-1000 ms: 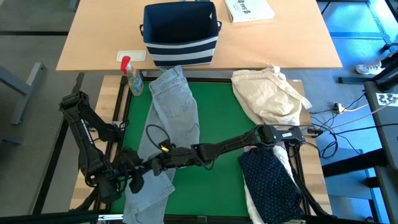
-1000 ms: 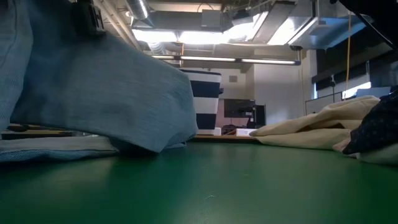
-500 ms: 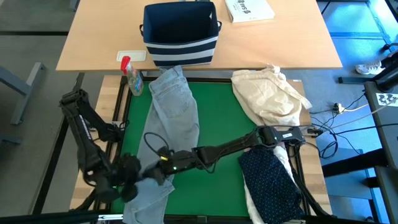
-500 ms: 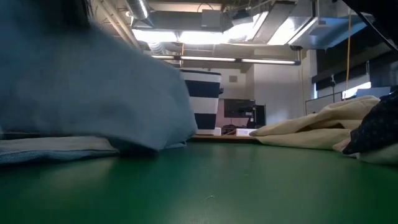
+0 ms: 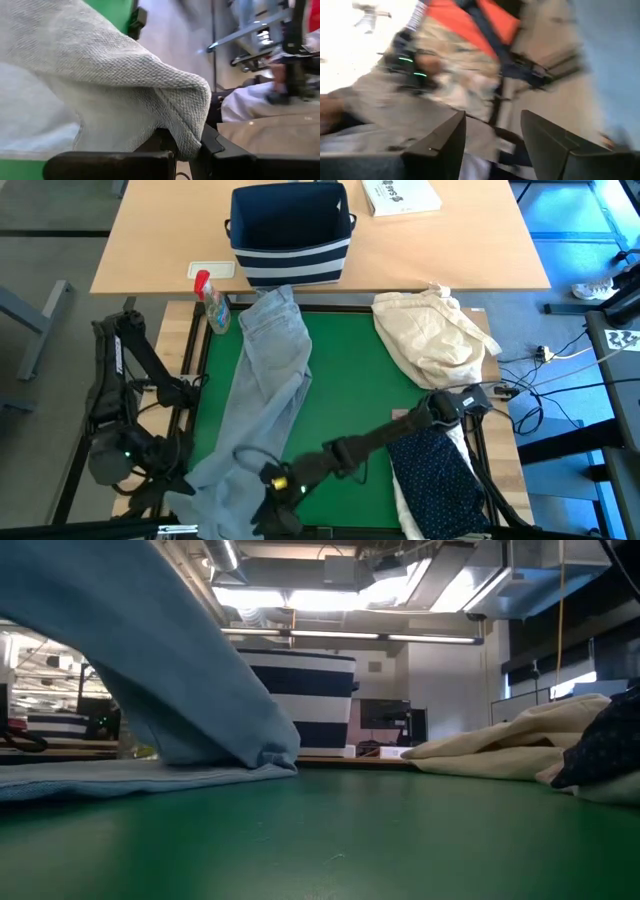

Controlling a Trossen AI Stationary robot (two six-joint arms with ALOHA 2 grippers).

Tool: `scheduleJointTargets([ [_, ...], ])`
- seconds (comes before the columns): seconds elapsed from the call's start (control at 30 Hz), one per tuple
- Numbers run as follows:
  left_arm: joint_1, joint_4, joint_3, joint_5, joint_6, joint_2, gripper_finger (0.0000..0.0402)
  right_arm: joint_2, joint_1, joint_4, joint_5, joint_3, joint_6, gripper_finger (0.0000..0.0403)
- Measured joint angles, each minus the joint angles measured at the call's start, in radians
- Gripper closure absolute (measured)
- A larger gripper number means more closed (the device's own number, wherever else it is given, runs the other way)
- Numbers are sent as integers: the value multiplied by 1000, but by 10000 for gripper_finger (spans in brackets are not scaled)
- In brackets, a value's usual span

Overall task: Fold laundry
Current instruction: Fold the blue jeans

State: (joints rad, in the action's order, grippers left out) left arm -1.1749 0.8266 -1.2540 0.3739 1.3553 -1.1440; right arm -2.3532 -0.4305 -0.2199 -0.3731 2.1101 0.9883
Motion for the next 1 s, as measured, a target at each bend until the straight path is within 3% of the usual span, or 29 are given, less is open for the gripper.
scheduleJointTargets([
  [0.07,-4,-11,0,10,-27,8,384,-4,-30,116,126,-1,-47,213],
  [0.2,-3,-14,0,12,-68,6,384,-19,-77,361,476,-2,-78,212],
  [0.27,-4,-31,0,13,-109,5,384,-39,-91,372,612,-2,-66,212],
  [0.37,-4,-101,0,39,-226,4,384,-88,-98,282,727,-2,-56,212],
  [0.6,-4,-295,0,52,-516,4,383,-222,-81,-10,776,-3,-26,212],
  [0.7,-4,-303,0,63,-552,4,383,-235,-69,-105,824,-3,-35,212],
  [0.83,-4,-298,0,65,-554,4,383,-235,-51,-211,852,-3,-178,212],
  [1.0,-4,-299,0,93,-555,4,383,-235,-26,-359,778,-2,-286,212],
])
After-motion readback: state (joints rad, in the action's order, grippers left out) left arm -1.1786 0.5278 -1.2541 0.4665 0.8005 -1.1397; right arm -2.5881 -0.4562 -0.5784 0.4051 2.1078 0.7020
